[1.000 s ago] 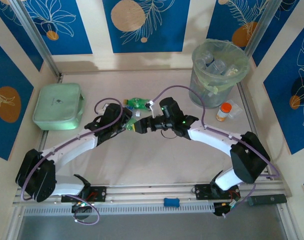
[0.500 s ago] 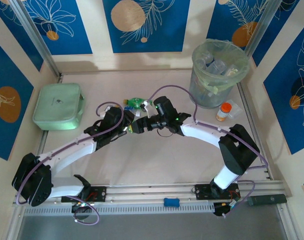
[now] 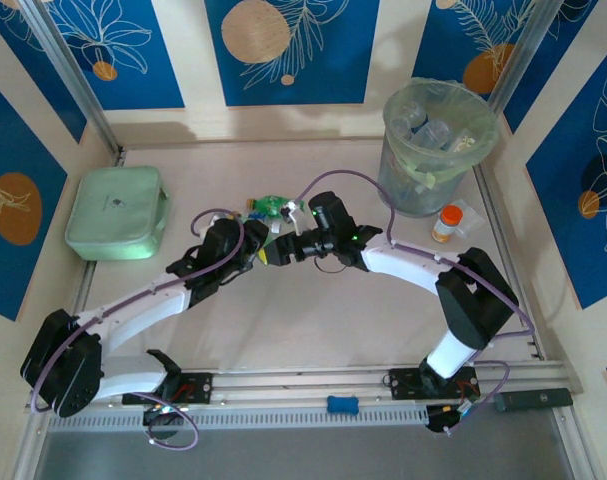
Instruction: Put the plastic bottles in the bin
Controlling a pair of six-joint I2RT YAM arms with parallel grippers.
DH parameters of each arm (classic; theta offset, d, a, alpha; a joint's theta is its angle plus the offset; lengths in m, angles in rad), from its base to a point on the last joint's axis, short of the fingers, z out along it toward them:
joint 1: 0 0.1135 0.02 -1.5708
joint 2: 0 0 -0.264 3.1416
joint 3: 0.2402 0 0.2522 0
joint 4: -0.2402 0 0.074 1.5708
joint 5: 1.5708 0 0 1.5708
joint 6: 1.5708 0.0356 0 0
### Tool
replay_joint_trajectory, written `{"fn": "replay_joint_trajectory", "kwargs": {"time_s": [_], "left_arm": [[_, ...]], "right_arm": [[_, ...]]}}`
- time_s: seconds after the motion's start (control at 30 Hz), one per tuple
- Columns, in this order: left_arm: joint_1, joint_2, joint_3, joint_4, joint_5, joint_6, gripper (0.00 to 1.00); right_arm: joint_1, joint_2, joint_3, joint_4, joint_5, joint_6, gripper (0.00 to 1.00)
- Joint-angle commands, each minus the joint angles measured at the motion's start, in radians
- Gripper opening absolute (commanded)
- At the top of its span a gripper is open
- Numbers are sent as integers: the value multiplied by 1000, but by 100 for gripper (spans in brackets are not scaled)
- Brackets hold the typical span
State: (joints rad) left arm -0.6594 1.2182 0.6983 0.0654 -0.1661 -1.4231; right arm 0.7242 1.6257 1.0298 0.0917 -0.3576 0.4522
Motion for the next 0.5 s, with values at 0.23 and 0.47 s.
{"fn": "replay_joint_trajectory", "kwargs": {"time_s": [0.23, 0.47], "left_arm": [[-26, -36, 11, 52, 90, 11, 89], [2, -125, 9, -40, -24, 116, 100]], "right_arm": [[-38, -70, -39, 70, 2, -8, 55], [-94, -152, -48, -35, 70, -58, 55]]}}
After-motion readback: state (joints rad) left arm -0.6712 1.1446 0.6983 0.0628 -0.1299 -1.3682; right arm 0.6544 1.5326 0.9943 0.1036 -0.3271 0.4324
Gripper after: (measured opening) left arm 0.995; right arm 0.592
